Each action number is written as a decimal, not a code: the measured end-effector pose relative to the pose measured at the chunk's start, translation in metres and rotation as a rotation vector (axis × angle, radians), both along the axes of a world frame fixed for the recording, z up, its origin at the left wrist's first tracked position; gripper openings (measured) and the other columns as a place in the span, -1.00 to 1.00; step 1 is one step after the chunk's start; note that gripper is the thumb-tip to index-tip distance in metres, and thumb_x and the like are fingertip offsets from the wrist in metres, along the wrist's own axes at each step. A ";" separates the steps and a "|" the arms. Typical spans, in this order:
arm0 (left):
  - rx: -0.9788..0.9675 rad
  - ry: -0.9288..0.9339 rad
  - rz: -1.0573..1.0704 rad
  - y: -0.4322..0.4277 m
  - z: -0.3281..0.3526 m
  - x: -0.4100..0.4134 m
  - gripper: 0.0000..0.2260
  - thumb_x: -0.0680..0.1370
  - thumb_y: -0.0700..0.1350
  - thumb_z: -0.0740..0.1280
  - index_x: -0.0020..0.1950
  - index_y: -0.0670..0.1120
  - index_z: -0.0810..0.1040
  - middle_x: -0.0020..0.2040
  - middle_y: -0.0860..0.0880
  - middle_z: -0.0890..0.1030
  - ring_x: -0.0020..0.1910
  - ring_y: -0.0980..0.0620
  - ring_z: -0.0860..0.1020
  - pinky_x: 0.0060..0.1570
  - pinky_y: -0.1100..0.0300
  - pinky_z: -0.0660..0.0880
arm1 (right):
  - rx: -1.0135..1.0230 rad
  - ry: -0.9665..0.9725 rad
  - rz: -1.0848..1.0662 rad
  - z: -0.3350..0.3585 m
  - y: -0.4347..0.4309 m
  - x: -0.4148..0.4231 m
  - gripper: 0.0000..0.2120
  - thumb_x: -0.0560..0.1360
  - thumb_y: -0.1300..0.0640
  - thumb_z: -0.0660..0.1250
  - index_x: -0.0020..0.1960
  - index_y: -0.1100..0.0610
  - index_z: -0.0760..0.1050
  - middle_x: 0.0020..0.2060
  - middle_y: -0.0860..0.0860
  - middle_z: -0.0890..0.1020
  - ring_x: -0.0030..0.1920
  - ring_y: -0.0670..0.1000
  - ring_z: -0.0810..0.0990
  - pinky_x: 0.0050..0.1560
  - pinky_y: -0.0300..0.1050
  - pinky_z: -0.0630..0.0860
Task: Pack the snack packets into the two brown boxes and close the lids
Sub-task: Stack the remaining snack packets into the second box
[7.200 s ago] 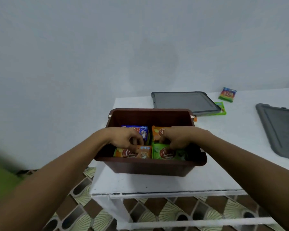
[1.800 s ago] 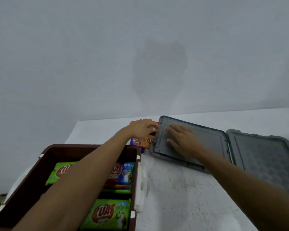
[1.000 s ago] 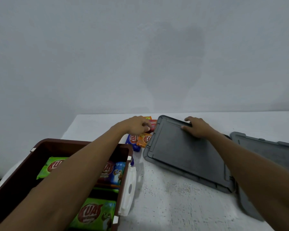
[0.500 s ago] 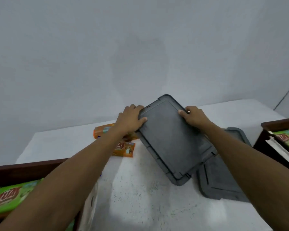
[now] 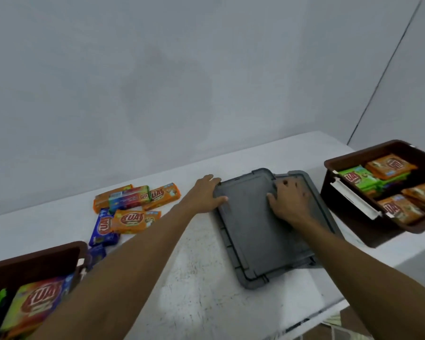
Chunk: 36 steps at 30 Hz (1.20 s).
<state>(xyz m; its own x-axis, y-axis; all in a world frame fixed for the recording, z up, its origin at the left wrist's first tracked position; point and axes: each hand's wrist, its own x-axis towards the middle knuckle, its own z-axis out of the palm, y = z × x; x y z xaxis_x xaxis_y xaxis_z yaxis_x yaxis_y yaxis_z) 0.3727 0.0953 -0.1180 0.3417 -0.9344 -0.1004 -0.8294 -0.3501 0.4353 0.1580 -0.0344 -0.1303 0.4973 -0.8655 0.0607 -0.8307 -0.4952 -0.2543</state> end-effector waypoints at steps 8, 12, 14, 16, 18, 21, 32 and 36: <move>0.073 -0.196 0.144 0.089 0.050 0.098 -0.56 0.57 0.06 0.30 0.42 -0.05 0.39 0.44 -0.07 0.35 0.41 -0.07 0.29 0.36 -0.03 0.31 | 0.032 -0.142 0.475 0.018 0.046 0.105 -0.61 0.52 0.08 0.25 0.35 0.03 0.43 0.33 0.02 0.44 0.34 0.11 0.33 0.30 0.06 0.34; 0.281 -0.212 0.256 0.138 0.046 0.139 -0.52 0.55 0.04 0.34 0.43 -0.08 0.37 0.39 -0.12 0.43 0.33 -0.11 0.40 0.31 0.02 0.36 | -0.007 0.010 0.713 0.021 0.081 0.165 -0.60 0.57 0.00 0.22 0.39 0.03 0.37 0.36 0.00 0.42 0.36 0.07 0.33 0.28 0.07 0.32; 0.289 -0.161 0.270 0.147 0.039 0.143 -0.49 0.53 0.00 0.38 0.44 -0.08 0.35 0.38 -0.11 0.45 0.31 -0.09 0.44 0.30 0.04 0.38 | -0.021 0.073 0.810 0.020 0.097 0.191 -0.57 0.56 0.02 0.22 0.40 0.06 0.32 0.35 0.03 0.42 0.35 0.09 0.35 0.26 0.08 0.33; 0.270 -0.188 0.250 0.146 0.038 0.142 -0.46 0.51 -0.03 0.42 0.44 -0.08 0.34 0.35 -0.11 0.45 0.30 -0.09 0.43 0.30 0.03 0.38 | 0.020 0.112 0.851 0.017 0.109 0.212 -0.51 0.55 0.01 0.23 0.44 0.07 0.25 0.38 0.05 0.39 0.38 0.10 0.33 0.29 0.11 0.31; 0.294 -0.234 0.216 0.143 0.038 0.143 -0.48 0.50 -0.03 0.42 0.41 -0.07 0.36 0.30 -0.12 0.45 0.24 -0.10 0.45 0.25 0.00 0.41 | 0.093 0.155 0.831 0.012 0.117 0.223 -0.40 0.56 -0.03 0.23 0.53 0.07 0.12 0.47 0.06 0.28 0.46 0.10 0.23 0.37 0.15 0.26; 0.357 -0.185 0.192 0.148 0.038 0.150 -0.57 0.53 0.07 0.34 0.33 -0.07 0.39 0.23 -0.14 0.46 0.13 -0.13 0.49 0.16 -0.08 0.47 | 0.051 0.231 0.780 0.003 0.121 0.229 -0.37 0.57 -0.08 0.20 0.54 0.08 0.07 0.45 0.12 0.23 0.44 0.16 0.17 0.34 0.19 0.24; -0.255 0.697 0.535 0.192 0.086 0.142 -0.62 0.58 0.16 0.25 0.21 -0.09 0.54 0.04 -0.10 0.67 -0.01 -0.05 0.66 -0.01 0.09 0.61 | 0.519 -0.113 0.548 0.039 0.129 0.215 -0.22 0.29 0.02 0.59 0.36 0.07 0.23 0.15 0.11 0.54 0.04 0.08 0.58 -0.06 -0.05 0.60; -0.300 0.766 0.456 0.237 0.116 0.145 -0.75 0.57 -0.05 0.34 0.22 -0.10 0.53 0.02 -0.10 0.67 -0.06 -0.01 0.65 -0.09 0.10 0.61 | 0.703 -0.313 0.543 0.074 0.155 0.205 -0.57 0.43 -0.07 0.46 0.18 0.14 0.47 -0.03 0.10 0.60 -0.15 0.02 0.58 -0.27 -0.16 0.50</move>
<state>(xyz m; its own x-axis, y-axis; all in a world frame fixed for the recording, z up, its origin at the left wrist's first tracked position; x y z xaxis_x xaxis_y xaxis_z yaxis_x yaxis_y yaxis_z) 0.5175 0.3326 -0.0015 0.6218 -0.7499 -0.2260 -0.0906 -0.3555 0.9303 0.3626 0.1208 -0.0563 0.8931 -0.4086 -0.1883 -0.3744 -0.4430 -0.8146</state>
